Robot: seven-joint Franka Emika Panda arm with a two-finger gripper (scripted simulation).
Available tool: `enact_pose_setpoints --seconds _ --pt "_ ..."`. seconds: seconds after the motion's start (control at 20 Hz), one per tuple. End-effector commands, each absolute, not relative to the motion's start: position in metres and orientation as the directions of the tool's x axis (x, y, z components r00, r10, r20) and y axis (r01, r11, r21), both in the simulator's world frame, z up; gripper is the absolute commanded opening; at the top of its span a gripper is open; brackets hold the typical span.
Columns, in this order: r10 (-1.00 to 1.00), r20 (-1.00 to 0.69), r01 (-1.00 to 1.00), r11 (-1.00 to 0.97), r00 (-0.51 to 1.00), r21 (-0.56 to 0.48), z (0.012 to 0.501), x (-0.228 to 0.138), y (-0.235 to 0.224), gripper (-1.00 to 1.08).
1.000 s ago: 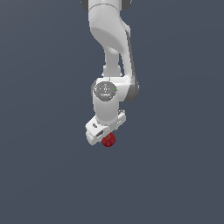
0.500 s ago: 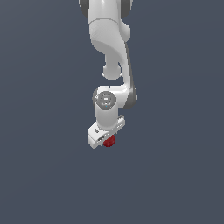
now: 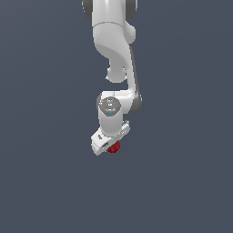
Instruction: Pick up the object and move it to a goal position.
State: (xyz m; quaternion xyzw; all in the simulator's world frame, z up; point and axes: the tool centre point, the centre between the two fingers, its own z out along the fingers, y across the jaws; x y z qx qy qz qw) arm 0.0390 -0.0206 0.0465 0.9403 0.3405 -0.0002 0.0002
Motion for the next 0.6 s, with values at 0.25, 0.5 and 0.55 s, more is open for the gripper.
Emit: enact_pose_setpoints --seconds 0.25,0.5,0.55 --pt "0.64 0.0 0.64 -0.768 0.768 0.0 0.047 0.039 -0.02 -1.0" --pt "0.64 0.0 0.64 -0.768 0.768 0.0 0.059 0.042 -0.016 -1.0" --pt "0.64 0.0 0.64 -0.768 0.768 0.0 0.063 0.042 -0.014 -1.0"
